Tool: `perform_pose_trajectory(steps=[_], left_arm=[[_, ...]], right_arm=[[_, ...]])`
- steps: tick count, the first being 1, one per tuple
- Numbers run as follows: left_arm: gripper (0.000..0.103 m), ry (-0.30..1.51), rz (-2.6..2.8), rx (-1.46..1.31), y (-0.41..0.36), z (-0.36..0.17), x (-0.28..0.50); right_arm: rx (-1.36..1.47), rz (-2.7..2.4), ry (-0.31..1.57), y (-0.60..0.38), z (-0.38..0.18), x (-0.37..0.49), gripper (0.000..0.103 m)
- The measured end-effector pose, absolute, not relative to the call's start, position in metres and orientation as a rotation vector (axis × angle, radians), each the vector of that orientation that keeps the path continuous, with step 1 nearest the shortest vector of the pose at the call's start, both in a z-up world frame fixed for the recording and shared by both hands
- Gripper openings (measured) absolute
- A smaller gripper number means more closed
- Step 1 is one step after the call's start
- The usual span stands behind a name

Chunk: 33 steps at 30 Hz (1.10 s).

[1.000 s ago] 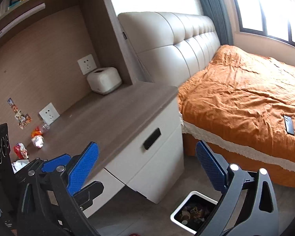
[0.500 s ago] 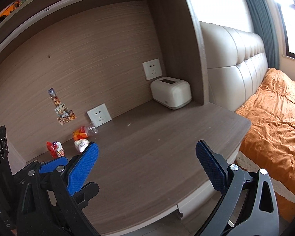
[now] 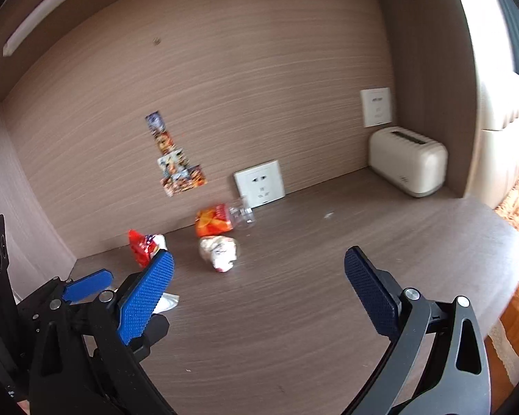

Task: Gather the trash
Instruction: 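Grasp the white cartoon-print bag with the left tool while the right tool grasps the crumpled white wrapper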

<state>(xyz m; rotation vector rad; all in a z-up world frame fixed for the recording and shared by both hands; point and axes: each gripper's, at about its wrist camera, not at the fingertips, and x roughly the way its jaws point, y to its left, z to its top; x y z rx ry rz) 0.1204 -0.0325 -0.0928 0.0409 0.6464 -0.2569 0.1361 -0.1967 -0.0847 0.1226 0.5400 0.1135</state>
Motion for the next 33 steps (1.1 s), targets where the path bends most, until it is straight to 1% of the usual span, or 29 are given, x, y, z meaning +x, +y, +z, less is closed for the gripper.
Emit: perform_pose_trajectory(steps=[10,20,21,22,23,26,27,28,31,33], left_arm=[[0.098,0.723,-0.119,0.008,0.032,-0.129,0.152],[0.097,0.835,-0.084,0.019,0.055,-0.176,0.186],[0.091,0.841,-0.085,0.018,0.055,-0.179,0.188],[0.08,0.856,-0.089,0.015,0.057,-0.181,0.191],[0.075,0.866,-0.094,0.006,0.058,-0.183,0.194],[0.07,0.876,-0.115,0.001,0.06,-0.185,0.197],[0.067,0.875,-0.121,0.012,0.059,-0.185,0.197],[0.064,0.872,-0.123,0.022,0.056,-0.185,0.197],[0.056,0.866,-0.129,0.046,0.053,-0.181,0.193],[0.055,0.861,-0.133,0.046,0.053,-0.176,0.19]], right_arm=[[0.086,0.194,0.627,-0.146,-0.129,0.199,0.098],[0.018,0.17,0.718,-0.126,-0.175,0.264,0.098],[0.011,0.17,0.733,-0.124,-0.18,0.272,0.098],[-0.002,0.159,0.745,-0.122,-0.184,0.278,0.098],[-0.015,0.147,0.766,-0.12,-0.188,0.285,0.098],[0.038,0.166,0.818,-0.121,-0.196,0.301,0.098],[0.035,0.164,0.834,-0.12,-0.198,0.305,0.082],[0.032,0.166,0.852,-0.119,-0.2,0.308,0.057],[0.034,0.17,0.855,-0.119,-0.199,0.306,0.055],[0.047,0.172,0.844,-0.121,-0.193,0.298,0.055]])
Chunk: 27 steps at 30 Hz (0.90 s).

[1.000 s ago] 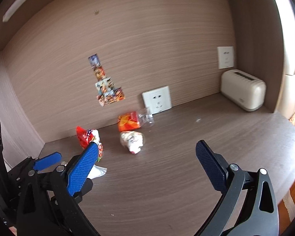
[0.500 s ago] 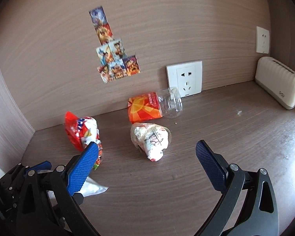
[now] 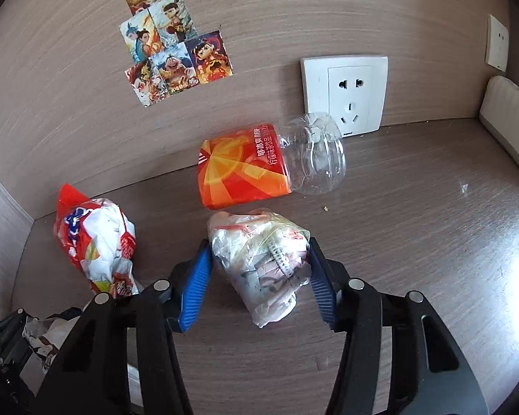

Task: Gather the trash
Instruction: 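Grasp the white cartoon-print bag with the left tool while the right tool grasps the crumpled white wrapper, then carry the white bag and wrapper to the white bin and release both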

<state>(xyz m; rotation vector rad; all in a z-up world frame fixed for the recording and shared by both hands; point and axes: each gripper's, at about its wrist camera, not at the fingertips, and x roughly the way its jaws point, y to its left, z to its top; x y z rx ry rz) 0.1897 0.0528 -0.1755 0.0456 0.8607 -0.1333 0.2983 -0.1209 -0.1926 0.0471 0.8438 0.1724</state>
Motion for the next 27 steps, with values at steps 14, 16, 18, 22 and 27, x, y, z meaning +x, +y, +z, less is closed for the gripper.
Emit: perform_pose_trajectory(steps=[14,16,18,22,27], left_arm=[[0.055,0.718,-0.293,0.078,-0.012,-0.095,0.143],[0.055,0.702,-0.329,0.095,-0.033,-0.089,0.138],[0.054,0.693,-0.369,0.111,-0.053,-0.086,0.128],[0.049,0.685,-0.438,0.138,-0.091,-0.08,0.109],[0.047,0.663,-0.528,0.177,-0.137,-0.078,0.084]], right_arm=[[0.129,0.142,0.656,-0.173,-0.082,0.177,0.055],[0.131,0.119,0.64,-0.187,-0.071,0.158,0.055],[0.132,0.086,0.621,-0.202,-0.066,0.139,0.055],[0.148,0.018,0.599,-0.229,-0.056,0.097,0.055],[0.185,-0.065,0.581,-0.26,-0.051,0.046,0.055]])
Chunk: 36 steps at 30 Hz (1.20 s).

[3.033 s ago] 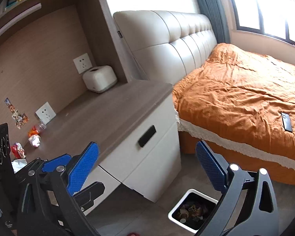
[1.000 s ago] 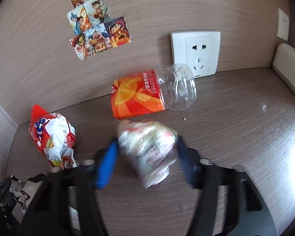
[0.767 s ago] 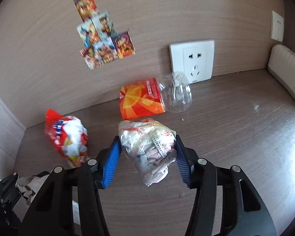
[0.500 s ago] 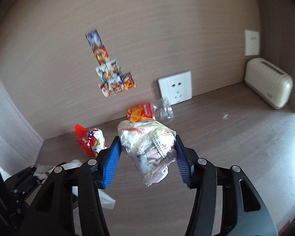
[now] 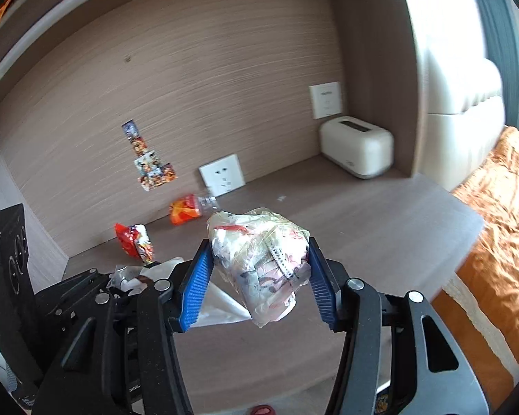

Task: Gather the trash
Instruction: 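Carry the white bag and wrapper to the white bin and release both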

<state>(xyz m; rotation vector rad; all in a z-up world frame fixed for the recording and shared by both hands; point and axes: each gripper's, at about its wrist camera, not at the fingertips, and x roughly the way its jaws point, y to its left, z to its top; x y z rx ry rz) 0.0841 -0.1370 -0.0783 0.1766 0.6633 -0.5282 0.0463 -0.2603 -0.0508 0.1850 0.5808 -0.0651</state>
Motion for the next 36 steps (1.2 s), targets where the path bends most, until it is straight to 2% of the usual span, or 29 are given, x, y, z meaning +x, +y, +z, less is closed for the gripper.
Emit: perform_pose_trajectory(steps=[8,18,26,31,32,33,34,35,36], left_arm=[[0.045,0.686,-0.707,0.25,-0.212,-0.096,0.046],[0.045,0.765,-0.962,0.376,-0.303,-0.148,-0.008],[0.045,0.866,-1.11,0.47,-0.359,-0.223,-0.029],[0.046,0.931,-1.177,0.514,-0.39,-0.291,-0.028],[0.048,0.953,-1.194,0.52,-0.396,-0.308,-0.027],[0.063,0.978,-1.216,0.519,-0.4,-0.322,-0.024],[0.094,1.005,-1.23,0.514,-0.405,-0.343,-0.021],[0.098,1.012,-1.23,0.497,-0.407,-0.357,-0.02],[0.098,1.022,-1.226,0.487,-0.409,-0.376,-0.015]], right_arm=[[0.215,-0.266,0.568,-0.316,-0.057,-0.029,0.055],[0.35,-0.523,0.627,-0.387,-0.104,-0.113,0.055],[0.471,-0.617,0.686,-0.431,-0.168,-0.142,0.055],[0.519,-0.652,0.723,-0.458,-0.227,-0.142,0.055],[0.528,-0.652,0.732,-0.464,-0.241,-0.141,0.056],[0.542,-0.646,0.752,-0.472,-0.261,-0.138,0.06],[0.55,-0.649,0.766,-0.476,-0.275,-0.138,0.08],[0.553,-0.673,0.777,-0.482,-0.291,-0.139,0.089],[0.565,-0.689,0.786,-0.489,-0.31,-0.141,0.099]])
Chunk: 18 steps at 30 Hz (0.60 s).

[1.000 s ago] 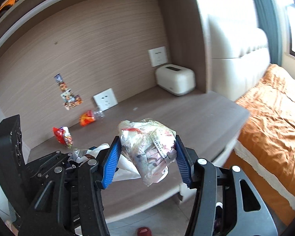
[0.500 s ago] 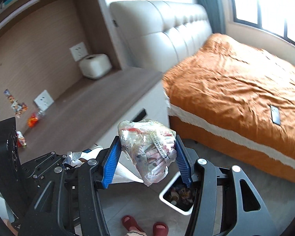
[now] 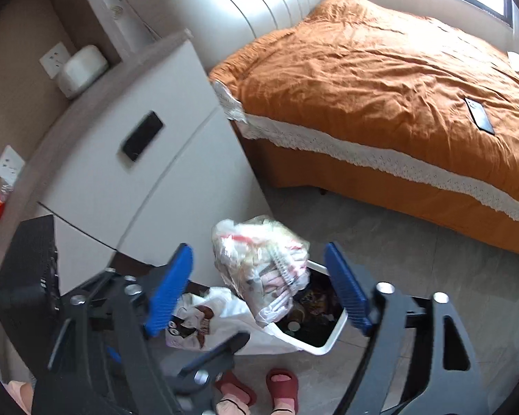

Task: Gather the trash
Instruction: 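Carry the white bag and wrapper to the white bin and release both, then move both open tools back over the desk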

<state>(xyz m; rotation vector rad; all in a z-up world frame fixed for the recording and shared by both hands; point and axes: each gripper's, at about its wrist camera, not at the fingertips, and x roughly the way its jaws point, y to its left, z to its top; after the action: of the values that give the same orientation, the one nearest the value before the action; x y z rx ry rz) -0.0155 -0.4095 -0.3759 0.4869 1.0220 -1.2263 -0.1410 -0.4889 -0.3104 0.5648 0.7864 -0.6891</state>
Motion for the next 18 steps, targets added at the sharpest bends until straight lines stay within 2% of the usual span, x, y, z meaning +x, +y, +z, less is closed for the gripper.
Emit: perform_pose_trajectory(steps=[7,12,18], left_arm=[[0.098,1.077,-1.167,0.519,-0.417,-0.46,-0.008],[0.098,1.079,-1.155,0.521,-0.41,-0.458,-0.011],[0.098,1.053,-1.141,0.487,-0.409,-0.416,-0.003]], right_arm=[[0.634,-0.743,0.862,-0.511,-0.396,-0.155,0.099],[0.64,-0.729,0.881,-0.504,-0.399,-0.157,0.099],[0.612,-0.704,0.846,-0.495,-0.356,-0.151,0.099]])
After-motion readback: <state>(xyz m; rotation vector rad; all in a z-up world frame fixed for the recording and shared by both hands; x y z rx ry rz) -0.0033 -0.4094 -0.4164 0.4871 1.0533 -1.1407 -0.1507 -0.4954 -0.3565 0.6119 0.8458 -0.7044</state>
